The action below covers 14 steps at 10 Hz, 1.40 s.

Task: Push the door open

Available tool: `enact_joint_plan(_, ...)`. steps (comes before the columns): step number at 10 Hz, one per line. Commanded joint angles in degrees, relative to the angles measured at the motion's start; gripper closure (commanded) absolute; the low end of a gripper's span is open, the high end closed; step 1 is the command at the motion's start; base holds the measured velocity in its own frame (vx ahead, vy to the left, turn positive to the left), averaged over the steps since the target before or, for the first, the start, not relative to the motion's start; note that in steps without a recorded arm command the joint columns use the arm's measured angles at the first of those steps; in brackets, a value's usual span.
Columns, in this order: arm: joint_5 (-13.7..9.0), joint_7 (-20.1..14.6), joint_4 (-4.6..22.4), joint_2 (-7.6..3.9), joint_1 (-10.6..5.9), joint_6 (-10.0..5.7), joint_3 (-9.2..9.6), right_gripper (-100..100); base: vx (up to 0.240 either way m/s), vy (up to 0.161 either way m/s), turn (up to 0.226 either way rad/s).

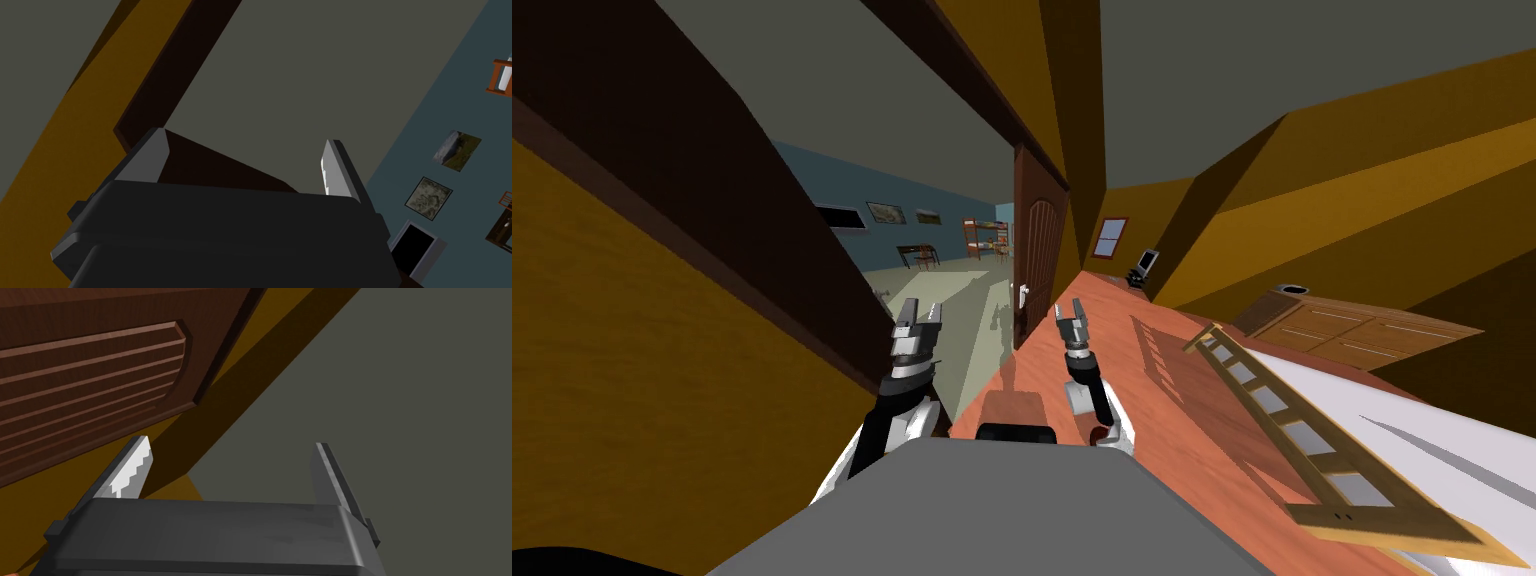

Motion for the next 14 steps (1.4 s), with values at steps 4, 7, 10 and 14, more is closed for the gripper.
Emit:
enact_joint_plan(4,2.4,-3.3,5.0,-1.03,-3.12,-0.98,3.41,-100,0.12,0.001,-0.071)
enact_joint_plan(7,4.2,-6.0,9.0,-1.94,-5.65,-1.77,6.02,-100,0.117,-0.003,-0.088)
enact_joint_plan(10,6.1,-8.8,13.1,-2.8,-8.25,-2.59,8.69,-100,0.158,-0.003,-0.095)
enact_joint_plan(14,8.0,-11.5,17.2,-3.64,-10.86,-3.4,11.38,-100,0.099,0.002,-0.069)
